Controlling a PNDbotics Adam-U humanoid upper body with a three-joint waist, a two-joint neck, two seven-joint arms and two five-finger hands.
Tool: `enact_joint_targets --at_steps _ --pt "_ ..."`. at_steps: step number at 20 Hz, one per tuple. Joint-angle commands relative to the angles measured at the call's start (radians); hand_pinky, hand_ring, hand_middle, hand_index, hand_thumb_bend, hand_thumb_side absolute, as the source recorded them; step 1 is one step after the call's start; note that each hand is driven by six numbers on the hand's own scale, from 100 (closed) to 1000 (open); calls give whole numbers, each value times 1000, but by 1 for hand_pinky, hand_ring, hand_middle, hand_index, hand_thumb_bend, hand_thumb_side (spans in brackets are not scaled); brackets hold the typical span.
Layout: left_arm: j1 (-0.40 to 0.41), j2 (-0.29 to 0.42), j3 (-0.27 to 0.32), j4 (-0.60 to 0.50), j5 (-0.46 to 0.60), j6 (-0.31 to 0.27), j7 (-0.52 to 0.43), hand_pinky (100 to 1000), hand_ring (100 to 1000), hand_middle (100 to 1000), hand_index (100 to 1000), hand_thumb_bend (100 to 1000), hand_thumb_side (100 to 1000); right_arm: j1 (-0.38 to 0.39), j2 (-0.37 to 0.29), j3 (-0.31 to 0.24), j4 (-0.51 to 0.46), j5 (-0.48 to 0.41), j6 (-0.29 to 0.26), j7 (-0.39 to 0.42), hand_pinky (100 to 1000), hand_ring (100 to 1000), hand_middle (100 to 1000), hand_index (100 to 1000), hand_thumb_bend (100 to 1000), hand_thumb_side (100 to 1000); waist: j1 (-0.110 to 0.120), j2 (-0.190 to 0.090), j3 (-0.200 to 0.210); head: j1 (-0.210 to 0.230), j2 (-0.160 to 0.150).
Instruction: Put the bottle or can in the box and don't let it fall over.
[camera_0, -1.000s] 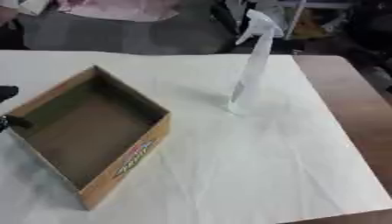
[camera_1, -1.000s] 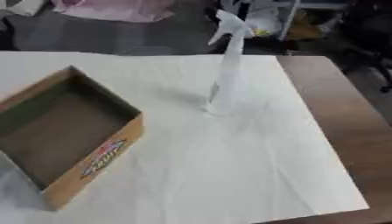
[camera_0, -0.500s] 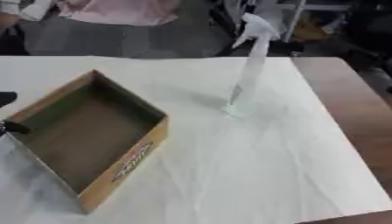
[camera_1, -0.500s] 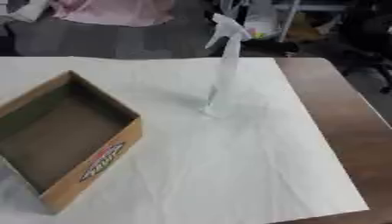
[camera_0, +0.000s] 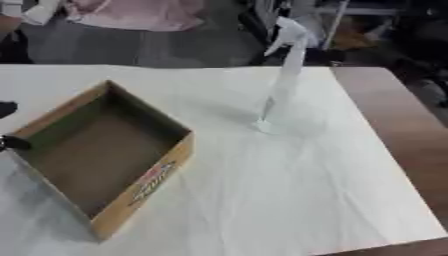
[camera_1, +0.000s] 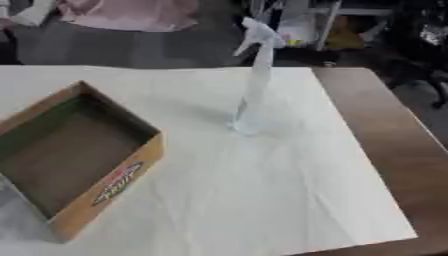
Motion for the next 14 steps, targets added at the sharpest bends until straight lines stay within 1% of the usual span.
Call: enact_joint_targets --at_steps 1,5,8,10,14 --pt "-4 30 7 -21 6 -1 -2 624 916 766 921 134 739 -30 -12 6 -15 23 -256 239 847 1000 1000 1000 100 309 3 -24 1 -3 5" --pt "-5 29 7 -21 10 0 -3 624 916 766 921 134 739 -39 12 11 -4 51 -268 239 843 1000 1000 1000 100 309 5 -26 4 -16 -7" --pt "-5 27 8 -21 12 0 -4 624 916 766 921 134 740 -43 29 18 9 67 -272 239 842 1000 1000 1000 100 307 7 -26 7 -40 -27" --pt "-5 25 9 -21 12 0 -5 624 916 766 922 134 740 -46 38 21 14 73 -276 239 843 1000 1000 1000 100 310 9 -25 9 -60 -47" --pt "-6 22 9 -21 12 1 -7 624 916 766 924 134 741 -45 55 29 23 72 -285 239 836 1000 1000 1000 100 353 13 -23 12 -95 -91"
